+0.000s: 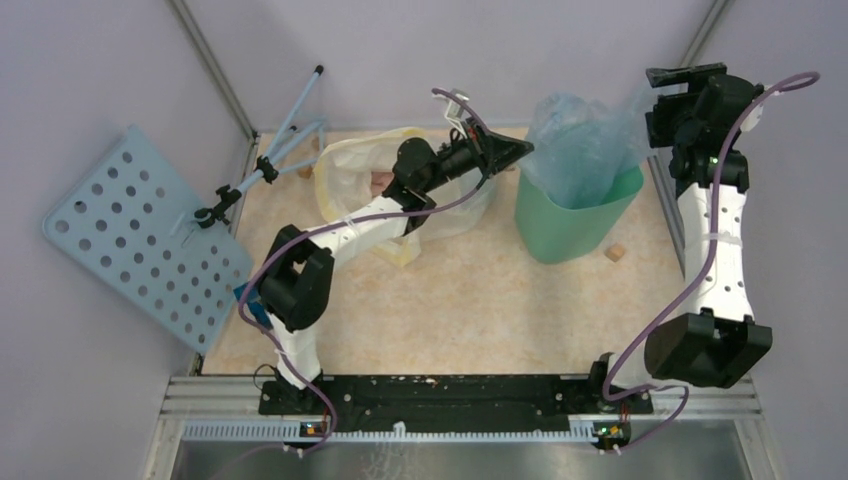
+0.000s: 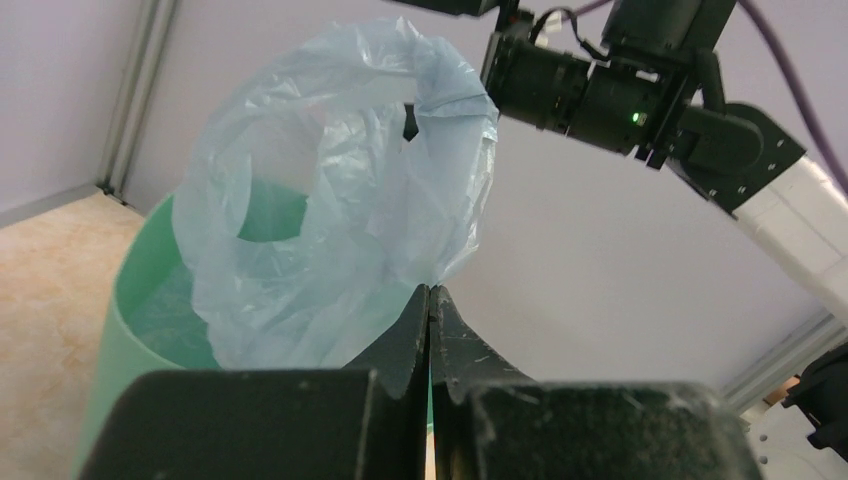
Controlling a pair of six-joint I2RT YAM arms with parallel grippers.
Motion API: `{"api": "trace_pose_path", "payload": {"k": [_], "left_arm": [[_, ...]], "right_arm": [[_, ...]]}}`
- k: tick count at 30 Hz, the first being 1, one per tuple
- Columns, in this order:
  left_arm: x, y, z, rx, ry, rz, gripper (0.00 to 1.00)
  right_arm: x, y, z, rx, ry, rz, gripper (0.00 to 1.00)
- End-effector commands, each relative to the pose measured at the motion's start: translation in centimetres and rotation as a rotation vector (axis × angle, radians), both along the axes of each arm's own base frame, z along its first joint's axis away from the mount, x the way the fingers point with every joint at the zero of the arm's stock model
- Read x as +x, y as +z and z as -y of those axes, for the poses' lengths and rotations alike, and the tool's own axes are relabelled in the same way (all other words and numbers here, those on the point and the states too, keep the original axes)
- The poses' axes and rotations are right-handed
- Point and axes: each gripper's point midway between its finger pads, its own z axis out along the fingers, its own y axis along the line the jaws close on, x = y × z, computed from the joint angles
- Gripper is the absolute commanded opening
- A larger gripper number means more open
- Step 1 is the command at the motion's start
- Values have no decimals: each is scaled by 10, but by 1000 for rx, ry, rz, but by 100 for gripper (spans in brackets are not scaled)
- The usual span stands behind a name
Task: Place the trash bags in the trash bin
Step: Place the trash bag in the trash bin.
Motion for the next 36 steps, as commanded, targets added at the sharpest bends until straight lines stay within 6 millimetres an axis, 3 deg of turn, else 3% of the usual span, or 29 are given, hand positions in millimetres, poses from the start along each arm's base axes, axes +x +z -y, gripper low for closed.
{"api": "trace_pose_path", "payload": {"k": [1, 4, 7, 14, 15, 19, 21, 22, 25, 29, 36], "left_arm": [[-8, 54, -33, -97, 24, 100, 0], [-10, 59, -39, -98, 29, 109, 0], [-11, 59, -39, -91, 23, 114, 0], [-14, 60, -38, -88, -1, 119, 0], [-14, 59, -38, -85, -4, 117, 0], [-16, 60, -40, -78, -1, 121, 0], [-13, 61, -44, -72, 12, 123, 0], [-10, 61, -48, -67, 24, 114, 0], [6, 59, -61, -42, 72, 70, 0], [22, 54, -66, 11, 96, 57, 0], [50, 39, -76, 51, 149, 21, 0]], "right_arm": [[3, 12, 4, 48, -15, 53, 84], [13, 6, 3, 74, -5, 31, 82], [23, 2, -6, 104, 50, 12, 74], [23, -20, -4, 112, 19, -74, 77], [22, -21, -3, 111, 14, -79, 71], [20, -14, -4, 90, 24, -60, 20], [14, -5, -5, 46, 34, -43, 7], [9, -1, -4, 16, 34, -36, 0], [-14, 16, -1, -96, 38, 11, 0], [-49, 22, -9, -267, 88, 81, 0], [-118, -27, -8, -432, 54, -23, 0]]}}
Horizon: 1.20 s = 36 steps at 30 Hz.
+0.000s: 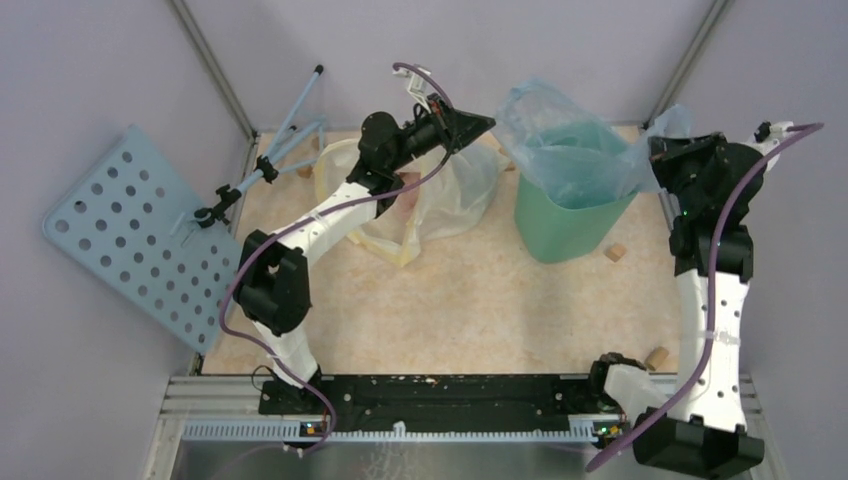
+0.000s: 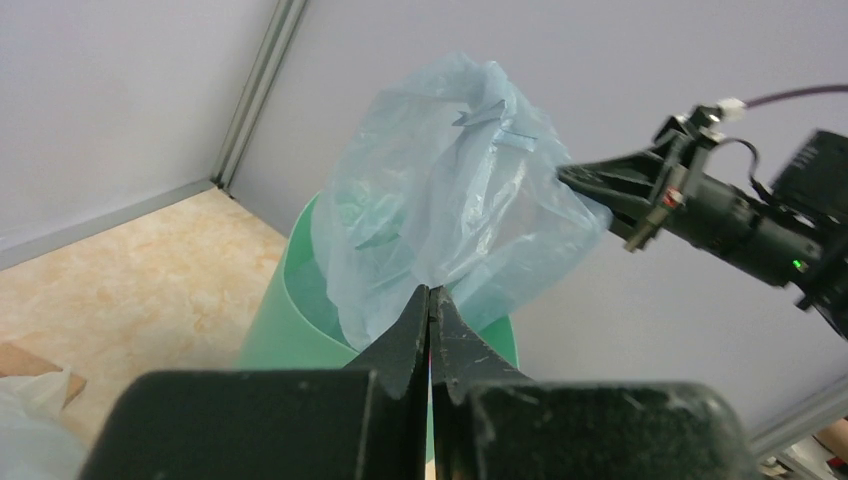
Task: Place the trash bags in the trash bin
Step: Place the trash bag in the trash bin, then move the trash bin to the center of the board.
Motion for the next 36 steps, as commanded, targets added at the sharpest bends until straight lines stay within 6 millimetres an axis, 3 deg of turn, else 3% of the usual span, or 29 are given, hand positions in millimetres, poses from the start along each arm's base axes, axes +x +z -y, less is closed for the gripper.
{"api": "trace_pose_path", "payload": {"k": [1, 4, 6, 13, 18, 20, 24, 28, 34, 36], "left_arm": [[11, 15, -8, 11, 33, 40, 0], [22, 2, -4, 64, 50, 20, 0], [26, -5, -2, 72, 49, 11, 0], [30, -38, 17, 114, -16, -62, 0], [27, -50, 29, 136, -46, -61, 0], [25, -51, 32, 139, -49, -50, 0], [26, -54, 38, 135, -62, -61, 4], [22, -51, 37, 126, -72, -45, 8], [24, -34, 10, 124, -4, 3, 13], [22, -28, 3, 120, 2, 10, 17]], "right_arm": [[-37, -16, 11, -167, -49, -29, 0], [-54, -35, 13, -198, -71, -65, 0], [-59, -51, 16, -205, -90, -90, 12], [-51, -96, 8, -188, -20, -185, 33], [-55, -104, 15, -226, -43, -212, 60], [-56, -106, 21, -246, -67, -232, 65], [-48, -118, 21, -240, -47, -280, 64], [-40, -131, 16, -170, -29, -327, 57], [-37, -126, 11, -158, -1, -312, 57], [-36, -121, 11, -159, -3, -298, 46]]}}
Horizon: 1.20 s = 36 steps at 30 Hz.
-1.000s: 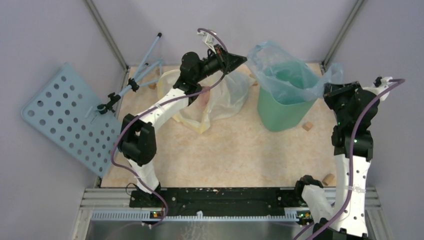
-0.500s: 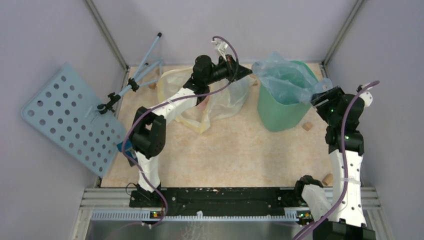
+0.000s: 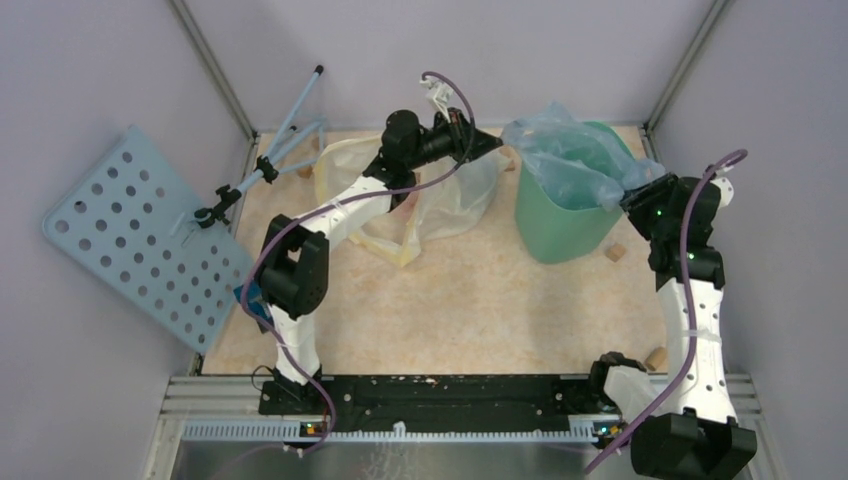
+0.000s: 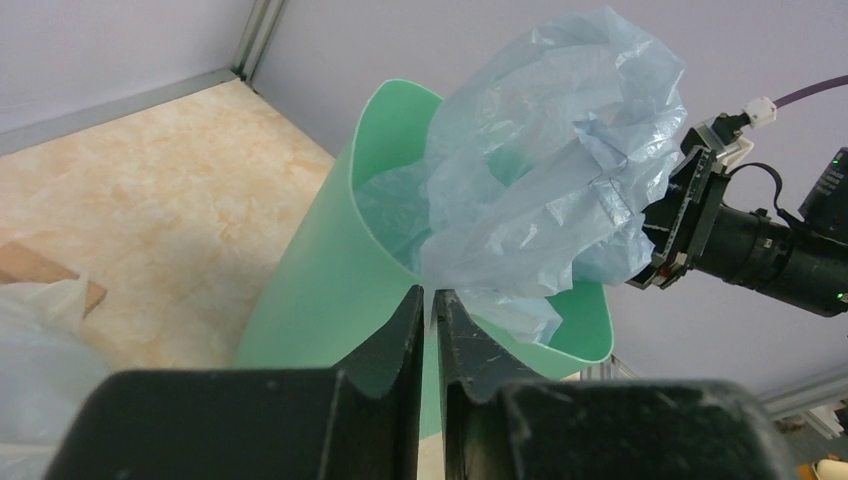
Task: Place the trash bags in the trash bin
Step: Move the trash bin to the center of the board.
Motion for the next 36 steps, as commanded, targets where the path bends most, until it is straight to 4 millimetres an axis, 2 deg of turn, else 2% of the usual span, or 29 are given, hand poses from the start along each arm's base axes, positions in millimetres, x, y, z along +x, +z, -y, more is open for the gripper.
{"api": "trace_pose_path", "payload": {"k": [1, 4, 6, 10, 12, 15, 18, 21, 22, 26, 27, 29, 32, 36], "left_arm": [[-11, 53, -27, -51, 33, 125, 19], [-17, 63, -39, -49, 46, 146, 23], [-20, 70, -48, -41, 65, 159, 26], [-26, 86, -72, -22, 99, 177, 34], [-33, 97, -91, -24, 111, 170, 38], [-53, 119, -119, -37, 158, 207, 52], [-72, 133, -139, -16, 220, 261, 61], [-86, 144, -149, 16, 245, 301, 65], [-88, 143, -150, 33, 249, 297, 66], [-89, 142, -153, 62, 259, 305, 70], [-90, 142, -153, 63, 259, 307, 70], [-90, 141, -153, 61, 256, 313, 69], [-91, 140, -153, 60, 257, 317, 69], [-91, 137, -153, 66, 252, 309, 69]], "right_arm": [[1, 27, -3, 5, 19, 61, 39], [2, 30, -7, 21, 37, 65, 21], [0, 32, -11, 35, 55, 56, 15], [-9, 39, -21, 51, 89, 34, 15], [-16, 43, -27, 53, 118, 28, 15], [-26, 45, -44, 58, 176, 22, 15], [-33, 39, -59, 81, 221, -9, 14], [-36, 30, -56, 79, 191, -41, 14], [-36, 29, -52, 72, 174, -47, 16], [-28, 34, -50, 72, 163, -31, 53], [-26, 35, -49, 72, 159, -28, 58], [-20, 36, -47, 72, 146, -31, 63], [-13, 43, -41, 55, 124, -25, 64], [-3, 40, -35, 51, 97, -29, 64]]}}
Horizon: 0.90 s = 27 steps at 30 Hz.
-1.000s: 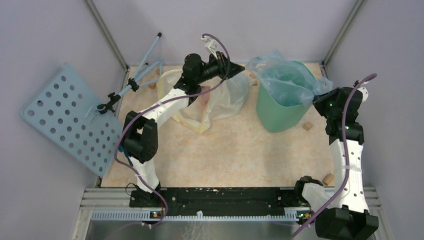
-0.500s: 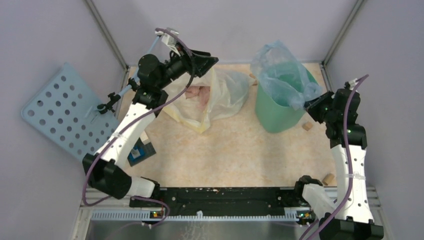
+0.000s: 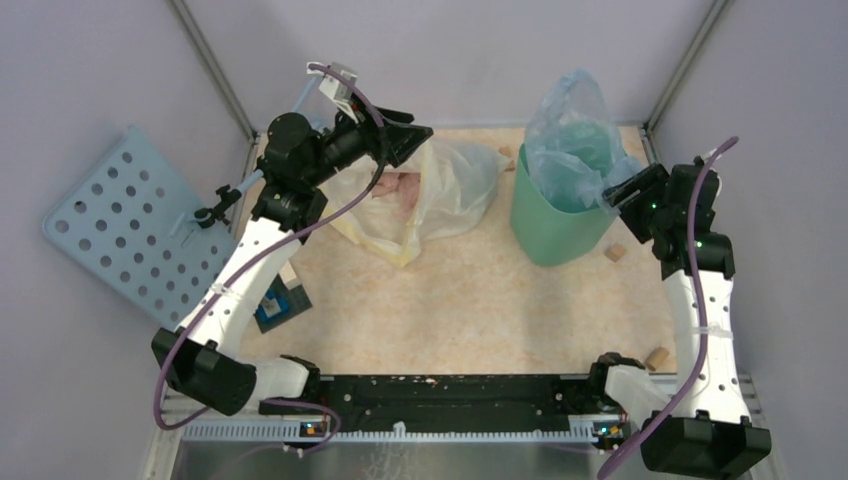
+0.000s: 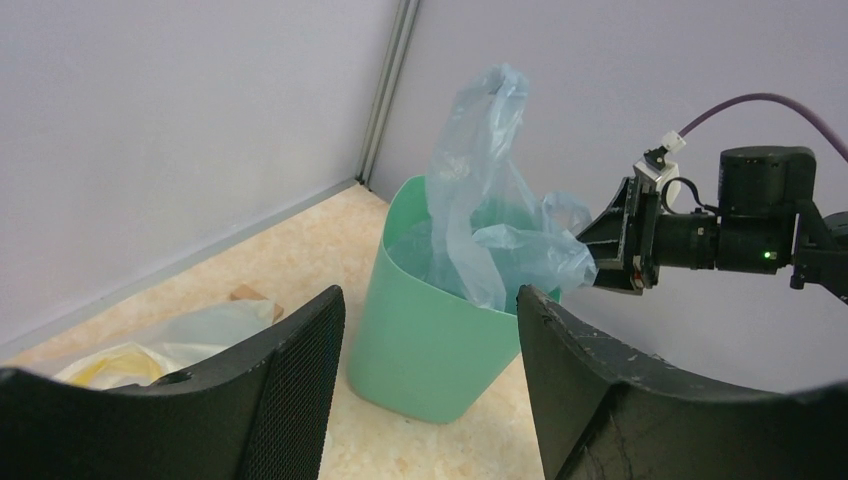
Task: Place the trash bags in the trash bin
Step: Move the trash bin to the center of the board.
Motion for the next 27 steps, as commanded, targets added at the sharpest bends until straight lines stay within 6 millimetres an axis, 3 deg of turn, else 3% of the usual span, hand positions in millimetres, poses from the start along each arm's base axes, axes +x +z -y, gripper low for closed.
{"api": "trace_pose_path", "payload": {"k": [1, 6, 9, 18, 27], "left_arm": [[-1, 2, -1, 5, 7, 25, 69], [0, -2, -1, 11, 6, 19, 69], [0, -2, -1, 11, 8, 25, 69], [-2, -2, -4, 13, 19, 25, 69], [-22, -10, -11, -1, 12, -35, 69]], "right_arm": [[15, 19, 7, -19, -36, 59, 64], [23, -5, 18, -27, -92, 7, 60], [25, -12, 17, -24, -89, -5, 50], [14, 8, 5, -17, -15, 2, 0], [-1, 24, -31, -7, 188, 20, 0]]}}
